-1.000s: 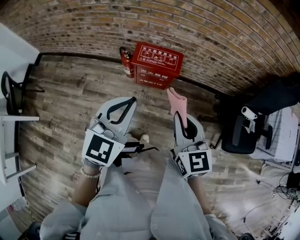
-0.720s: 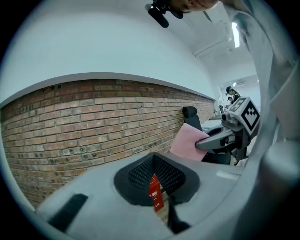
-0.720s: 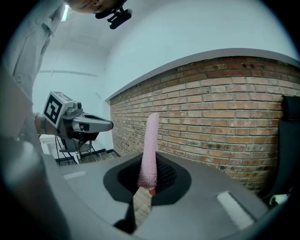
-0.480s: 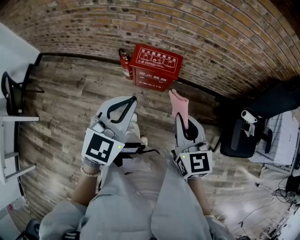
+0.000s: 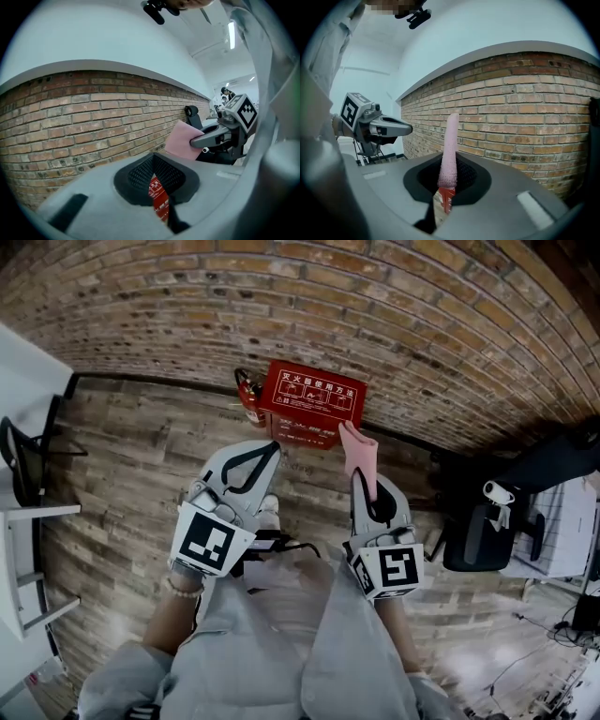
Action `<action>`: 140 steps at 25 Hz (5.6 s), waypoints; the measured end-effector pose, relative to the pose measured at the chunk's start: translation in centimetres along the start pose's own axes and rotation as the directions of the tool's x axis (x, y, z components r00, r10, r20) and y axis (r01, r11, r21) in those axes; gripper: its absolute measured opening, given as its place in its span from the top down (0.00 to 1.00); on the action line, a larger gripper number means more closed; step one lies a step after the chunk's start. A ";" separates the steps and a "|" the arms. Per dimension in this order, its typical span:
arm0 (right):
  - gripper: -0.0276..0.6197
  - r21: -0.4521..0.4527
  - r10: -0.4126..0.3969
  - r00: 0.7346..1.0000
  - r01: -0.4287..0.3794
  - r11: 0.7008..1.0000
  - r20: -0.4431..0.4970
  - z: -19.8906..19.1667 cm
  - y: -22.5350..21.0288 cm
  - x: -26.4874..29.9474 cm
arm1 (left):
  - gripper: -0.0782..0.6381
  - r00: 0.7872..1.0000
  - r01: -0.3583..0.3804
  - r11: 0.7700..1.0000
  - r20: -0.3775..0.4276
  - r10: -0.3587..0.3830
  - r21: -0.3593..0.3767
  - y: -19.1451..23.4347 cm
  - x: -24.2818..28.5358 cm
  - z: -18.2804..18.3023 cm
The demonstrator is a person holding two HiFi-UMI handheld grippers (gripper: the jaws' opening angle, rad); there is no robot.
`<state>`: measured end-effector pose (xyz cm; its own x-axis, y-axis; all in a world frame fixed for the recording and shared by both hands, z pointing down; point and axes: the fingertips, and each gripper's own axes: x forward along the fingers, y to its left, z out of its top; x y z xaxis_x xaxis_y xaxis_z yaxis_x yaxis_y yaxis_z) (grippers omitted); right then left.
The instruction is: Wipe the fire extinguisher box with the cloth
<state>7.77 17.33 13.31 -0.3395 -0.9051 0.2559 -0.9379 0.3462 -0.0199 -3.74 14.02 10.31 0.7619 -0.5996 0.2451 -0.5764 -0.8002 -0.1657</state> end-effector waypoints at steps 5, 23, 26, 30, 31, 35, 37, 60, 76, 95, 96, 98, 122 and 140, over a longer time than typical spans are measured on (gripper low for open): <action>0.93 0.005 -0.035 0.999 0.035 0.999 0.001 1.4 -0.6 3.7 | 0.90 0.999 0.052 0.998 0.010 -0.052 0.024 3.1 2.0 0.4; 0.93 -0.019 0.022 0.991 -0.025 1.000 -0.134 -2.0 -3.1 10.1 | 0.90 0.999 0.030 0.999 -0.033 -0.031 -0.013 7.8 6.8 -2.6; 0.93 -0.021 0.031 0.987 -0.034 0.999 -0.156 -3.3 -3.6 10.8 | 0.90 0.999 0.003 0.999 -0.048 -0.005 -0.044 8.2 7.0 -3.8; 0.93 -0.031 0.061 0.981 -0.068 0.997 -0.184 -5.0 -4.0 12.8 | 0.90 0.997 -0.021 0.998 -0.069 0.017 -0.057 9.1 7.4 -5.9; 0.93 -0.035 0.072 0.980 -0.080 0.996 -0.188 -5.5 -4.0 13.5 | 0.90 0.997 -0.027 0.998 -0.075 0.023 -0.055 9.3 7.5 -6.3; 0.93 -0.053 0.106 0.971 -0.120 0.991 -0.213 -7.6 -3.5 16.2 | 0.90 0.996 -0.052 0.996 -0.077 0.046 -0.073 10.2 7.8 -8.2; 0.93 -0.056 0.113 0.970 -0.128 0.990 -0.217 -8.2 -3.3 18.2 | 0.90 0.996 -0.063 0.995 -0.069 0.058 -0.078 11.2 8.1 -9.0; 0.93 -0.074 0.305 0.922 -0.330 0.941 -0.241 -17.8 3.4 38.2 | 0.90 0.971 -0.194 0.975 -0.161 0.176 -0.110 17.3 9.9 -21.6; 0.93 -0.036 0.342 0.881 -0.373 0.927 -0.326 -25.0 4.1 45.5 | 0.90 0.955 -0.209 0.974 -0.230 0.186 -0.082 18.2 11.8 -25.5; 0.93 -0.106 0.163 0.876 -0.234 0.966 -0.453 -31.4 -3.2 48.2 | 0.90 0.946 -0.197 0.976 -0.279 0.166 -0.088 17.3 13.5 -26.7; 0.93 -0.109 0.156 0.876 -0.229 0.967 -0.457 -31.6 -3.4 48.2 | 0.90 0.946 -0.194 0.977 -0.280 0.163 -0.088 17.2 13.6 -26.7; 0.93 -0.120 0.143 0.874 -0.222 0.968 -0.465 -31.8 -3.8 48.1 | 0.90 0.948 -0.188 0.978 -0.277 0.157 -0.090 17.0 14.0 -26.6; 0.93 -0.154 0.008 0.862 -0.099 0.983 -0.506 -33.5 -11.7 42.5 | 0.90 0.966 -0.101 0.990 -0.249 0.074 -0.096 13.6 17.5 -25.0; 0.93 -0.134 -0.157 0.840 0.101 0.986 -0.519 -35.4 -21.8 35.8 | 0.90 0.975 -0.009 0.998 -0.222 -0.006 -0.063 10.6 21.4 -23.5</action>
<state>18.58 -13.91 57.17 -0.1015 -0.6870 0.7196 -0.9495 0.2829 0.1361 -0.54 -6.93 36.28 0.6804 -0.5767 0.4522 -0.6005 -0.7924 -0.1072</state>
